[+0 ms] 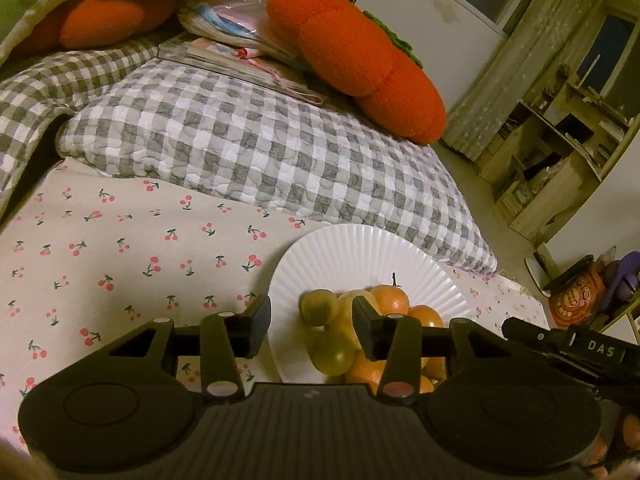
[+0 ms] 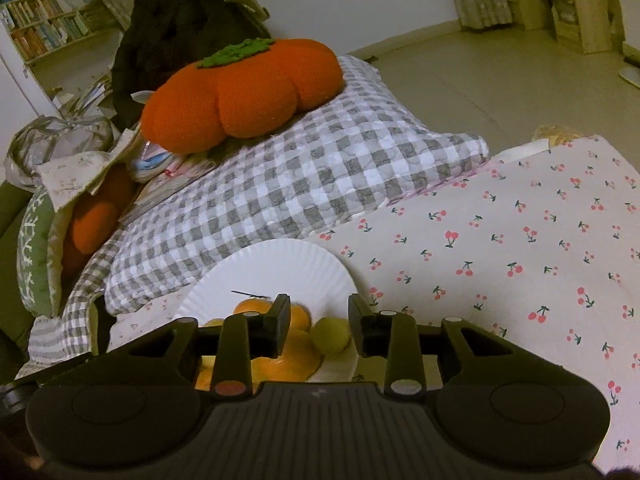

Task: Organize fruits
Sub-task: 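Carry both yellow fruits onto the plate and open both tools, then withdraw both open tools from the plate toward the last loose fruits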

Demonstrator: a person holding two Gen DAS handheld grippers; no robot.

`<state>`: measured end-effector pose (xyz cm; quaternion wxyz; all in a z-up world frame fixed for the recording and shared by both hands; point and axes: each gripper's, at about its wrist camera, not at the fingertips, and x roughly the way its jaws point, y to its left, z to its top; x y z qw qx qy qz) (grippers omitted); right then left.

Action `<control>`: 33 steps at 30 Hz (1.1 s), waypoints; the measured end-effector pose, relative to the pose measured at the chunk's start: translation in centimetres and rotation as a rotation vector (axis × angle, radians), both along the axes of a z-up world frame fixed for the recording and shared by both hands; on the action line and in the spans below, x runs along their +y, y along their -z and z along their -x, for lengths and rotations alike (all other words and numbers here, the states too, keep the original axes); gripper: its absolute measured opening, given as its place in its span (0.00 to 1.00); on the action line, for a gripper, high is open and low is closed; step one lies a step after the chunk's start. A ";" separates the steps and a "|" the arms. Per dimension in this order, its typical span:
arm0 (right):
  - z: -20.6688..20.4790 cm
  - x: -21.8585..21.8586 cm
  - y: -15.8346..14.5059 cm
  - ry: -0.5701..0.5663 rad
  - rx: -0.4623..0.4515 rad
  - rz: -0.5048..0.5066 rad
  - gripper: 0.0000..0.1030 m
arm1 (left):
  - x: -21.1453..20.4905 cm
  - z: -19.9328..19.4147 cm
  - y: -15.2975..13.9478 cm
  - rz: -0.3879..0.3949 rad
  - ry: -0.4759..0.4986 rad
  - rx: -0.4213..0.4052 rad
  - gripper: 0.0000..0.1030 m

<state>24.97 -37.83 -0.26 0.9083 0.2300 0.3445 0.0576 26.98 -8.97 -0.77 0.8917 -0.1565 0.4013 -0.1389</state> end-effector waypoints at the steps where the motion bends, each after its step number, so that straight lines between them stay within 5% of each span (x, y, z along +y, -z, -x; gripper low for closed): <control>1: 0.2 0.1 -0.2 -0.006 -0.001 0.001 0.32 | 0.0 0.2 -0.1 -0.002 0.001 -0.002 0.33; 13: 3.2 4.2 -1.7 -0.122 -0.027 0.202 0.49 | -0.3 3.4 -1.5 -0.100 0.028 -0.018 0.40; 33: 10.1 7.5 -3.0 -0.230 -0.087 0.261 0.64 | 0.0 11.1 -4.4 -0.340 -0.008 -0.102 0.69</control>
